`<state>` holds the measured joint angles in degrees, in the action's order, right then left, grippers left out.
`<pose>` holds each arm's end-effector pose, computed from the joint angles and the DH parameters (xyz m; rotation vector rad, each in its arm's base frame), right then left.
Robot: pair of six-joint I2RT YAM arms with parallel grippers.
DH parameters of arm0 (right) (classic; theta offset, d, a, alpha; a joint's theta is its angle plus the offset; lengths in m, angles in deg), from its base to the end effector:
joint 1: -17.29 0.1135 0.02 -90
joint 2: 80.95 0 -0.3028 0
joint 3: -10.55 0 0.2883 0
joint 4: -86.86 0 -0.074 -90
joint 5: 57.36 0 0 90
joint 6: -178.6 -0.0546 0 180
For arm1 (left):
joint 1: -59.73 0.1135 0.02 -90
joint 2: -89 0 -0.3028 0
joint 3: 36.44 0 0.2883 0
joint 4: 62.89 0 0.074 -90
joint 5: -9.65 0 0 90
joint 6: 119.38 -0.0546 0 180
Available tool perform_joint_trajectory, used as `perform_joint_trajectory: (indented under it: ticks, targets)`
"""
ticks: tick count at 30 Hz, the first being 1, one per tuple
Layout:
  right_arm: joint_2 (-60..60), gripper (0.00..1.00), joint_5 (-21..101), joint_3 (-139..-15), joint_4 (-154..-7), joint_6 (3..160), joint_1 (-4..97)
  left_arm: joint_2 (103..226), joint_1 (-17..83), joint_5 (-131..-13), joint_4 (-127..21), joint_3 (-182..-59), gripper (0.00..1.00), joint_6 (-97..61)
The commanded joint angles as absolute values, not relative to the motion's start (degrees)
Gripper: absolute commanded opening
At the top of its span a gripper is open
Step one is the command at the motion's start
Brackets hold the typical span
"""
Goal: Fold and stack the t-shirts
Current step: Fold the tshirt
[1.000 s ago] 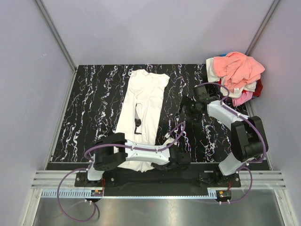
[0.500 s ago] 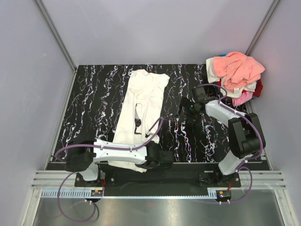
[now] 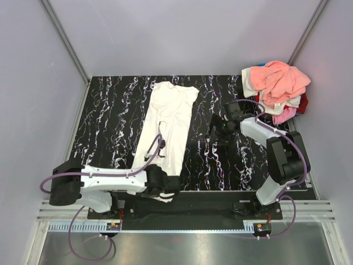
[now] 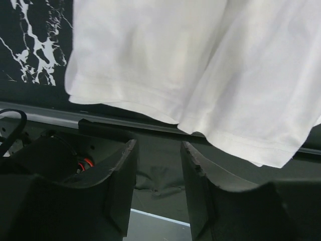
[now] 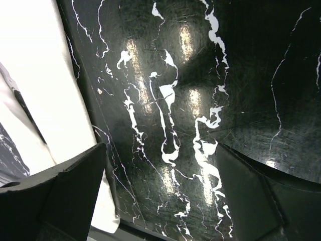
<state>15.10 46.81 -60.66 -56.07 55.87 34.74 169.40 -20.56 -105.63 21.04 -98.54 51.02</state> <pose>0.3521 0.1247 0.1815 0.2798 2.7263 0.5989 0.0596 -0.2100 0.2010 0.0627 2.7164 0.3891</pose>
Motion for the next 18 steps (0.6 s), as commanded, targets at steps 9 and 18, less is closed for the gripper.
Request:
perform_joint_trajectory:
  ticks: [9,18]
  targets:
    - [20.11,0.97,49.69,-68.68,-55.65,56.43,37.77,173.8,-19.46,-113.31,22.15,-110.23,0.58,45.68]
    - [37.14,0.94,51.27,-85.98,-54.32,56.25,38.21,162.32,-10.76,-105.93,5.64,-102.78,0.63,34.61]
